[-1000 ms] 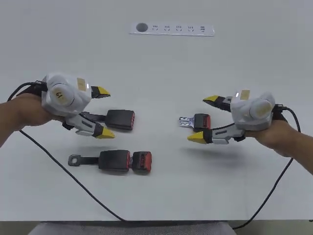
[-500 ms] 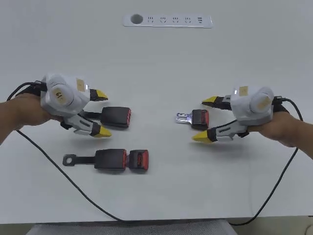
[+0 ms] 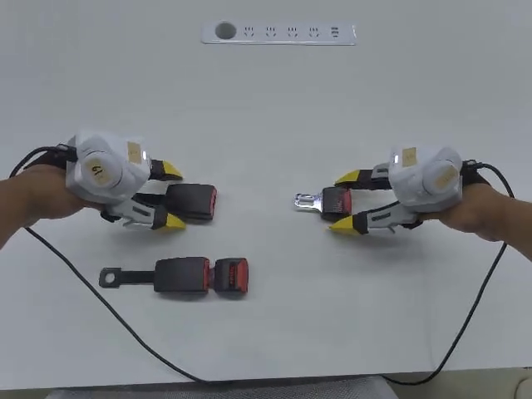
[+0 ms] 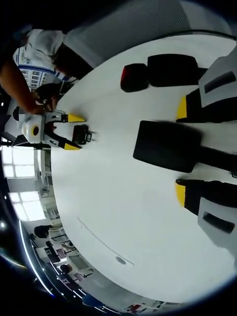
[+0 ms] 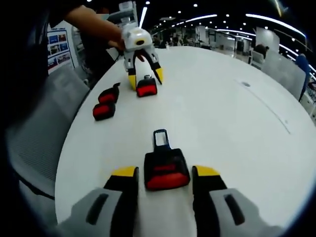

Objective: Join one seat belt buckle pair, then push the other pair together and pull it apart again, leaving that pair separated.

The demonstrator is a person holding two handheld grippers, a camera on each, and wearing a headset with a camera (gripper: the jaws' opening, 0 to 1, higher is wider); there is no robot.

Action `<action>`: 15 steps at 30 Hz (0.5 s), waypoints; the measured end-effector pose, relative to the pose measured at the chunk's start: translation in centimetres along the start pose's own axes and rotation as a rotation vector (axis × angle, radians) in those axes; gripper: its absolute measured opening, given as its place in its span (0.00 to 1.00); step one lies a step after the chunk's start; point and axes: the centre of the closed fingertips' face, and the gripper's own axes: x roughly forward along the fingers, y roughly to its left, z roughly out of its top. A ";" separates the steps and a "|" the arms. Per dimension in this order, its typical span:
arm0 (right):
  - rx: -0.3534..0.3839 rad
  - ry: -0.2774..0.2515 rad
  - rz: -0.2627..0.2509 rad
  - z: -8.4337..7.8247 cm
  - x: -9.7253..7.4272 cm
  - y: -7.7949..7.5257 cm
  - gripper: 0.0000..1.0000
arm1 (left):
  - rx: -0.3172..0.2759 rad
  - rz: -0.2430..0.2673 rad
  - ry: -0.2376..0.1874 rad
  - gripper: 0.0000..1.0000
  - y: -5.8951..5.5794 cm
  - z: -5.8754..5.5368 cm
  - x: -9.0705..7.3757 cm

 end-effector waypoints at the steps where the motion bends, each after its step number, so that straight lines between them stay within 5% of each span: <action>1: -0.002 0.001 -0.010 0.0 0.0 -0.3 0.39 | -0.007 0.004 -0.002 0.40 0.2 0.1 0.0; 15: 0.002 -0.065 0.002 -0.1 -0.1 -0.4 0.37 | 0.032 0.002 0.005 0.35 -0.1 0.2 0.2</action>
